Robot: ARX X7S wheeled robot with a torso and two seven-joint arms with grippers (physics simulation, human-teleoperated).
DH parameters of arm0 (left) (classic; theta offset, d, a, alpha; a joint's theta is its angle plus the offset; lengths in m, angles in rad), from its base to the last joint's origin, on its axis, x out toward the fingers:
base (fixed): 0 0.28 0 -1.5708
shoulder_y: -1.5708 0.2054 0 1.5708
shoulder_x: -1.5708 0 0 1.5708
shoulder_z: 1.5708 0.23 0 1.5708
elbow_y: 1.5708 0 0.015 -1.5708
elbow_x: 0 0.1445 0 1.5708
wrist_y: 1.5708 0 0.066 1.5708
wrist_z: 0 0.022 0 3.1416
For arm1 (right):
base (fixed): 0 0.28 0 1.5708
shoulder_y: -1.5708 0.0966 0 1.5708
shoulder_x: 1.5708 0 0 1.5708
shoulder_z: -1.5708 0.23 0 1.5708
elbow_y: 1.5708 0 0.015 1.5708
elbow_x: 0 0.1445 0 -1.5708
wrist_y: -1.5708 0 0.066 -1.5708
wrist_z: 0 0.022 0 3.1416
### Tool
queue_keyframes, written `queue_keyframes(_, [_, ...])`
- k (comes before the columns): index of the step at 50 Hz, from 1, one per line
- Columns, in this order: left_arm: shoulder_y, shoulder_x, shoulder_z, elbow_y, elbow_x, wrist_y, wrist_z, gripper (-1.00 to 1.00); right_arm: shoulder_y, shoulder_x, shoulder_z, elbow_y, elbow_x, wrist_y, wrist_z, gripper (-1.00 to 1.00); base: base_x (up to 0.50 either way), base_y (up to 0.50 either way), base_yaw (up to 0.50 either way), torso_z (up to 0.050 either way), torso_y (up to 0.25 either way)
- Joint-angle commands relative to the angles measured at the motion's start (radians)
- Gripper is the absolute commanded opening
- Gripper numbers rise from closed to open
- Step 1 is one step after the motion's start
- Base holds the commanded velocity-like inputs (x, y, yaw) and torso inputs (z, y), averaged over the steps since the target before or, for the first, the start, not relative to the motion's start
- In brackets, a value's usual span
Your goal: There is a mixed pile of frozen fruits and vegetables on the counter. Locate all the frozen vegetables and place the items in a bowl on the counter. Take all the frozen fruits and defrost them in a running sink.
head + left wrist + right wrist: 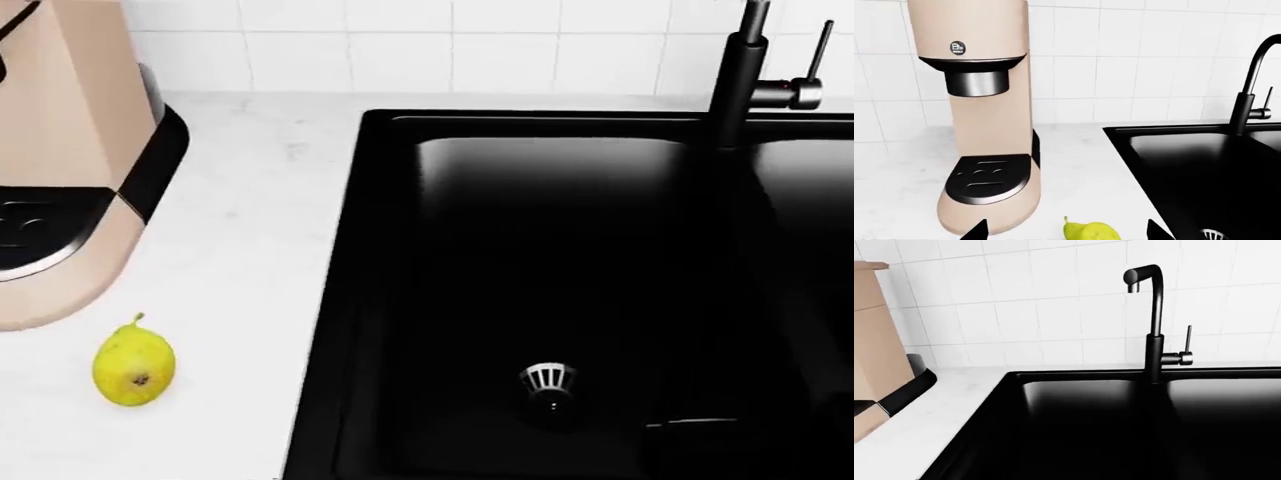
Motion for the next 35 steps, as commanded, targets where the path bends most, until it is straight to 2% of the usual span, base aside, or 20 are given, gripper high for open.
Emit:
queue_keyframes(1, [0.016,0.001,-0.007,0.002,0.007,0.005,0.007,1.0,-0.008,-0.001,0.004,-0.001,0.003,-0.002,0.0,1.0,0.0,0.5,0.0,0.0,0.0])
queue_keyframes(10, [0.031,-0.001,-0.021,0.005,0.003,0.009,0.011,1.0,-0.011,-0.001,0.008,-0.002,0.012,-0.004,0.005,1.0,-0.05,0.5,0.0,0.0,0.0])
queue_keyframes(23, [0.028,0.002,-0.008,0.01,0.005,0.009,0.007,1.0,-0.02,-0.007,0.002,-0.002,-0.001,-0.005,-0.003,1.0,-0.22,0.49,0.0,0.0,0.0])
queue_keyframes(35, [-0.015,-0.005,0.032,0.019,-0.028,-0.004,-0.019,1.0,-0.034,-0.012,0.006,0.004,0.006,-0.006,0.006,1.0,0.0,0.03,0.0,0.0,0.0])
